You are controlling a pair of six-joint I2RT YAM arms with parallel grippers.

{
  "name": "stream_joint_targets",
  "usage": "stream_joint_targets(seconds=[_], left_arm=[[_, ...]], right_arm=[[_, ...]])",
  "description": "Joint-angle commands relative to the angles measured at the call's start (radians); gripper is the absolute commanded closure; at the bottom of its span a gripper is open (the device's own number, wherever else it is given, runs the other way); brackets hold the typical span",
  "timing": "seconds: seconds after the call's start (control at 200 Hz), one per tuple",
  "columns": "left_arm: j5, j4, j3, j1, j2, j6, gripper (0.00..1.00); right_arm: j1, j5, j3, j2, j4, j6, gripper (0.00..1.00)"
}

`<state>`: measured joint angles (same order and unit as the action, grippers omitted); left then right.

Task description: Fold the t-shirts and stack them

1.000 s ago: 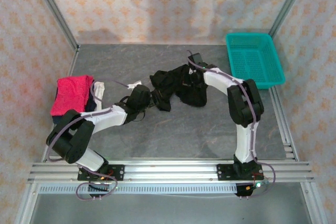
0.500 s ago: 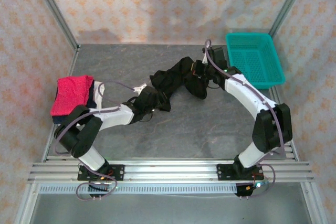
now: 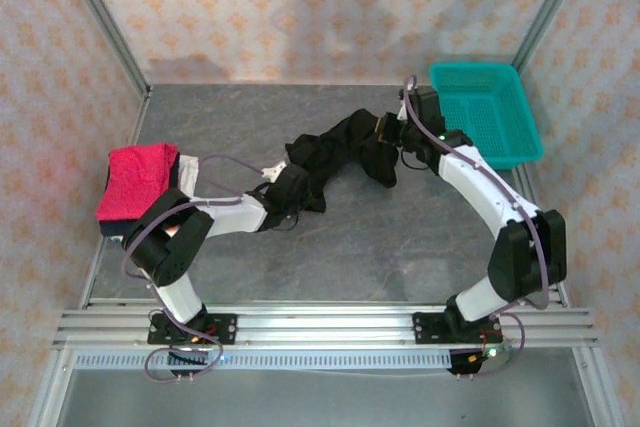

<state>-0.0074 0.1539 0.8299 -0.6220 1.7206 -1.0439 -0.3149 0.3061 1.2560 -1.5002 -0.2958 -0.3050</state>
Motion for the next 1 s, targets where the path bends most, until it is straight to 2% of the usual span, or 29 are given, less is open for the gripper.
stream_joint_targets(seconds=[0.0, 0.11, 0.215, 0.465, 0.6, 0.716, 0.806, 0.996], left_arm=[[-0.068, -0.079, 0.027, 0.007, -0.069, 0.038, 1.00], [-0.203, -0.207, 0.038, 0.016, -0.220, 0.157, 1.00], [-0.332, -0.351, 0.085, 0.019, -0.366, 0.285, 1.00], [-0.509, -0.622, 0.228, 0.027, -0.626, 0.479, 1.00], [-0.502, -0.679, 0.290, 0.068, -0.705, 0.530, 1.00], [-0.478, -0.694, 0.347, 0.091, -0.713, 0.584, 1.00], [-0.458, -0.682, 0.375, 0.124, -0.675, 0.612, 1.00], [-0.345, -0.614, 0.470, 0.247, -0.533, 0.656, 1.00]], right_arm=[[0.034, -0.059, -0.018, 0.097, -0.022, 0.022, 1.00], [0.090, -0.064, -0.038, 0.196, -0.013, 0.048, 1.00], [0.105, -0.082, -0.032, 0.305, -0.007, 0.135, 1.00], [0.106, -0.077, 0.010, 0.541, 0.054, 0.244, 1.00], [0.105, -0.090, 0.073, 0.547, 0.011, 0.264, 1.00], [0.105, -0.084, 0.077, 0.531, 0.037, 0.259, 1.00], [0.105, -0.071, 0.084, 0.480, 0.052, 0.257, 1.00], [0.105, -0.042, 0.158, 0.309, 0.114, 0.249, 1.00]])
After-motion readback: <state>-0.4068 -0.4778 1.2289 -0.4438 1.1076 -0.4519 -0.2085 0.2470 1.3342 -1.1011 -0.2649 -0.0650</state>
